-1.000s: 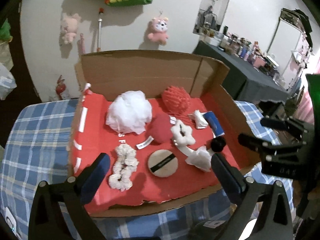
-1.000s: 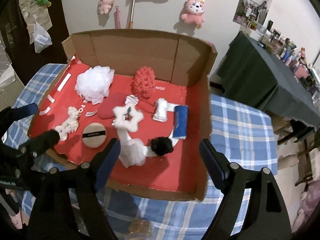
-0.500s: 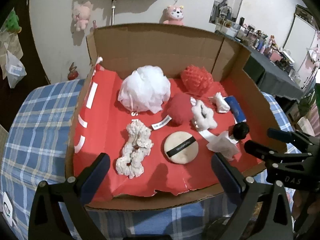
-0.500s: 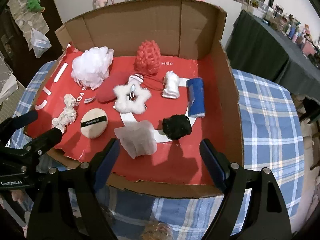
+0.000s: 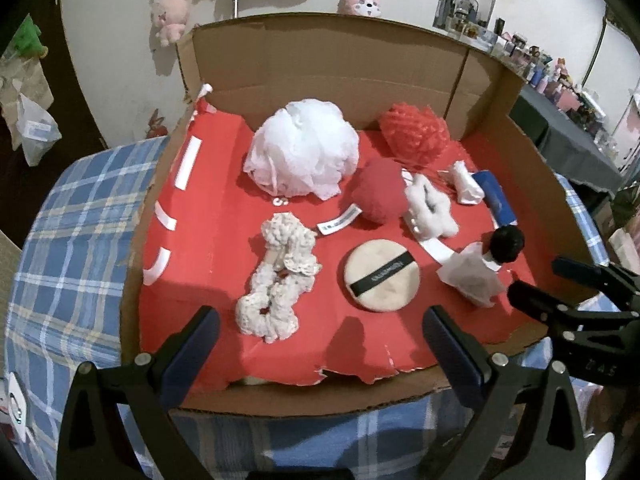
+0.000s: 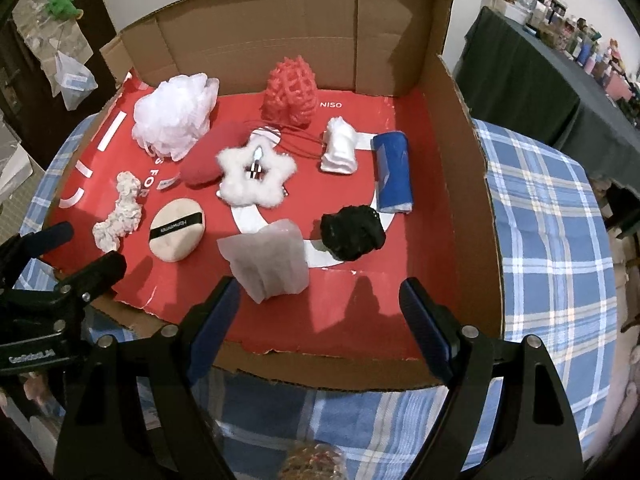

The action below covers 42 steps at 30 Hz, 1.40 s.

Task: Organize soft objects

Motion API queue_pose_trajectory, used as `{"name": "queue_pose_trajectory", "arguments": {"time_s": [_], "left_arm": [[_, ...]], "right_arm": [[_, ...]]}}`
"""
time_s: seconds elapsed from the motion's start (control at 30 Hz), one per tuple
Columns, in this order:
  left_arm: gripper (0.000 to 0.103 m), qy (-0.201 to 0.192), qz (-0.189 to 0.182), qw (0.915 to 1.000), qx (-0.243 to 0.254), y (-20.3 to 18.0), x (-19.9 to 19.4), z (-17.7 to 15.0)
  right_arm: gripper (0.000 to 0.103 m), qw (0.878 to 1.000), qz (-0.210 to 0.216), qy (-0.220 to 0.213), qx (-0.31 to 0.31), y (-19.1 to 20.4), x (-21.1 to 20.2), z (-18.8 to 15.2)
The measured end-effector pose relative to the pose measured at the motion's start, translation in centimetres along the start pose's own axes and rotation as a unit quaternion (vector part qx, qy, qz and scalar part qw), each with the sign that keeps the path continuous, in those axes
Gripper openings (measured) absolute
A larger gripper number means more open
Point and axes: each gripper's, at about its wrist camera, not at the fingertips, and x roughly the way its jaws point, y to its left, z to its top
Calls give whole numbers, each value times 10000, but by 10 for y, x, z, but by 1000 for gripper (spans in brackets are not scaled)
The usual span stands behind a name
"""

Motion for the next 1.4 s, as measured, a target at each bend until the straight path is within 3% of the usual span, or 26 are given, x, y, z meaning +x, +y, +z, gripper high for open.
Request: {"name": "queue_pose_trajectory", "arguments": {"time_s": [0.23, 0.63, 1.4], "left_arm": [[103, 74, 203, 9998, 20, -1, 4, -1], [103, 232, 216, 9995, 16, 0, 9, 1], [103, 183, 161, 9997, 26, -1, 6, -4]], "right_arm": [[82, 10000, -63, 59, 16, -1, 2, 0], [82, 9998, 18, 207, 17, -2, 6, 0], [82, 9999, 11, 96, 53, -5, 2, -4]]}}
